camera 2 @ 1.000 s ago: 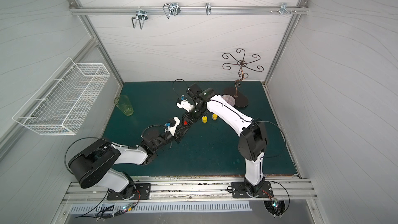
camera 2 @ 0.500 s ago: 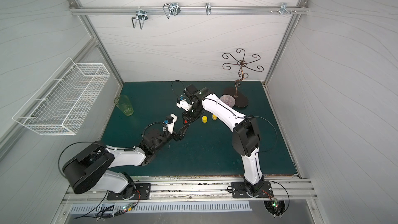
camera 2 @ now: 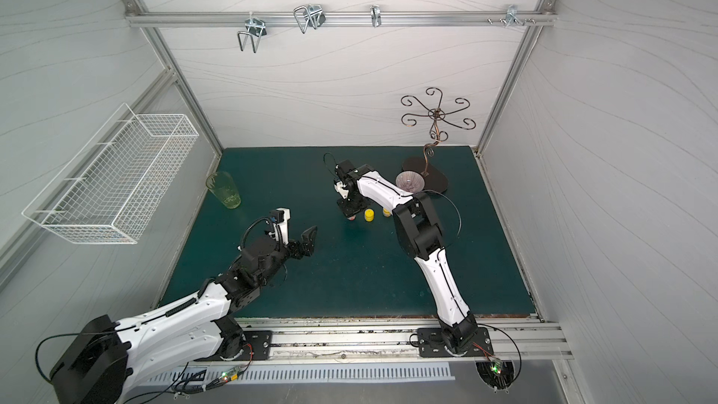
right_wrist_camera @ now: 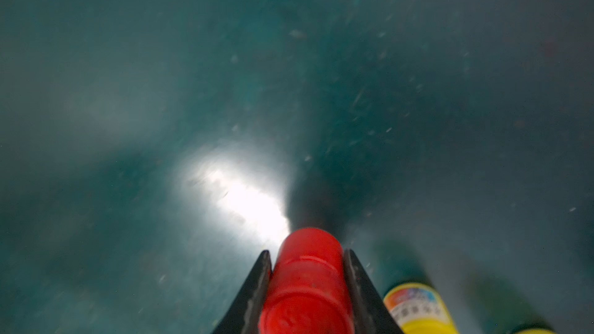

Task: Close the paint jar lid
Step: Place the paint jar at the center of the board.

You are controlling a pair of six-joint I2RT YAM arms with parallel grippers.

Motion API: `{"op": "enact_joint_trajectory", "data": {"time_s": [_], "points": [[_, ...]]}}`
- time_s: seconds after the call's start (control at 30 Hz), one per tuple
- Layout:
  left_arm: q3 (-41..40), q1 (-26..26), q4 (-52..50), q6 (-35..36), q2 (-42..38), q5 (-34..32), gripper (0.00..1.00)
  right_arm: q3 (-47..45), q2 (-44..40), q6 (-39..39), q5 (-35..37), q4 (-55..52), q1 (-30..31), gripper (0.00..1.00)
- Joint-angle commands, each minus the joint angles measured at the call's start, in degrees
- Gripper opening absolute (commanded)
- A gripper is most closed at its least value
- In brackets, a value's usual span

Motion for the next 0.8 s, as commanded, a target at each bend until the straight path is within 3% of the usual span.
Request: {"op": "enact_joint_trajectory", "data": {"time_s": [0.0,0.1,0.27,0.33,0.43,0.5,0.63,0.77], "points": [[-0.89,0.21,-1.84,-2.29,-1.90,-2.03,1.00,-1.21,0.27,1.28,2.48,5.09,-0.02,0.33],[-0.54,0.20,-2.12,-1.99,-1.25,-1.53,1.00,-1.83,0.97,1.64,1.75,5.91,-0.15,0.39],[0.82,0.20,-2.66,-2.19,-0.87,-2.02,1.00,-2.45,-1.04,3.95,-4.68,6.90,-1.52,0.67],[1.69,0.22,-3.30,-1.54,-1.26,-3.52,1.00,-4.71,-5.71,4.82,-6.56,8.88,-2.23,0.75],[3.48,1.19,-4.45,1.17,-2.08,-7.40,1.00,-11.21,-17.34,4.76,-7.49,13.66,-3.44,0.79],[4.50,4.96,-4.98,2.31,-2.39,-8.43,1.00,-18.31,-27.03,4.84,-5.44,18.19,-5.02,0.82],[5.61,22.07,-5.09,1.62,-0.66,0.17,1.00,-39.38,-49.02,4.07,5.20,31.10,-11.50,0.99],[3.44,29.98,4.77,9.46,5.78,-0.64,1.00,-60.20,-64.44,4.08,12.98,42.63,-23.02,0.99]]}}
